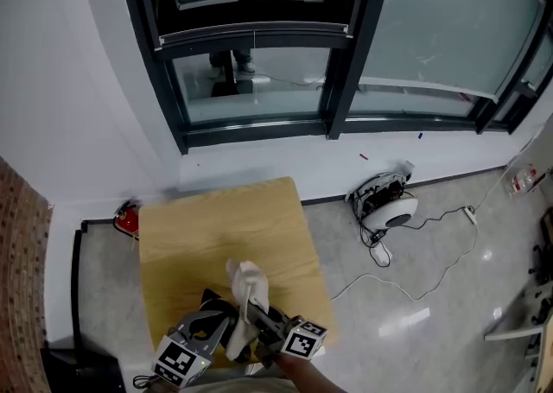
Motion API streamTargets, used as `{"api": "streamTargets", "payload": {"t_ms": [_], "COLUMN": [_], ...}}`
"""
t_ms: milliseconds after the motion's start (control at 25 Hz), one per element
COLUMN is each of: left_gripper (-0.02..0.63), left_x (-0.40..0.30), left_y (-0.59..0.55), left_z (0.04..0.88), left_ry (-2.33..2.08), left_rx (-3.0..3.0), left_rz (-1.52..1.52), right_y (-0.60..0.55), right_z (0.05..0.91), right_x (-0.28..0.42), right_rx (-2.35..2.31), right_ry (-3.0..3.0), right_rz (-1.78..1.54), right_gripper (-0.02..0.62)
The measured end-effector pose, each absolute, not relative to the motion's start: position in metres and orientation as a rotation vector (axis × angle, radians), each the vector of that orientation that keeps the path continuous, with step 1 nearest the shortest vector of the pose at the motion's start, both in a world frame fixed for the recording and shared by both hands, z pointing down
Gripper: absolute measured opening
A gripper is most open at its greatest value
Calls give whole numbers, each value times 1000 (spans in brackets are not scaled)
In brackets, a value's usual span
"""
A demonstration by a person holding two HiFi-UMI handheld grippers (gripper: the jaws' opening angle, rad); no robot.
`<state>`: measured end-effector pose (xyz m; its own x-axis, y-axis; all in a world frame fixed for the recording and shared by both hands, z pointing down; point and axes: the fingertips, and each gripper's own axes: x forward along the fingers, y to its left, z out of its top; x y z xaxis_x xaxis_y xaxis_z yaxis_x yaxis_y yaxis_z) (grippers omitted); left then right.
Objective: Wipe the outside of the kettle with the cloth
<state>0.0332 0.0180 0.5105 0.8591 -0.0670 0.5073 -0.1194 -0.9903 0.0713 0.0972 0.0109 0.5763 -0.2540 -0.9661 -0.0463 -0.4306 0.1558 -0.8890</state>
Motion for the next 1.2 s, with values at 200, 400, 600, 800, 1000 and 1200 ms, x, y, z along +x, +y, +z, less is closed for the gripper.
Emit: {"api": "streamTargets", "payload": {"t_ms": [200,400,600,800,1000,1200], "left_gripper": [3,3,3,5,5,5], "left_x": [32,35,30,34,34,33], "left_y": [20,18,22,21,24,17], "left_z": [513,511,514,510,512,511], "left_ry": [-135,-159,-147,-134,-125,-154], "left_rx": [2938,2945,2926,2950,2939,2947], "left_rz": [786,795,788,804,806,785], "right_y": [34,40,86,95,106,93], "right_z": [687,552,681,603,703,645], "right_x": [103,67,51,1,22,1], "right_rx": [-1349,-1065,-1245,-1162,-1427,-1347], "right_ry": [1242,1787,1826,2613,2547,2836], "right_rz": [-1571,-1043,-1695,-1231,-1694,-1440], "right_gripper": [69,69,69,64,64,64]}}
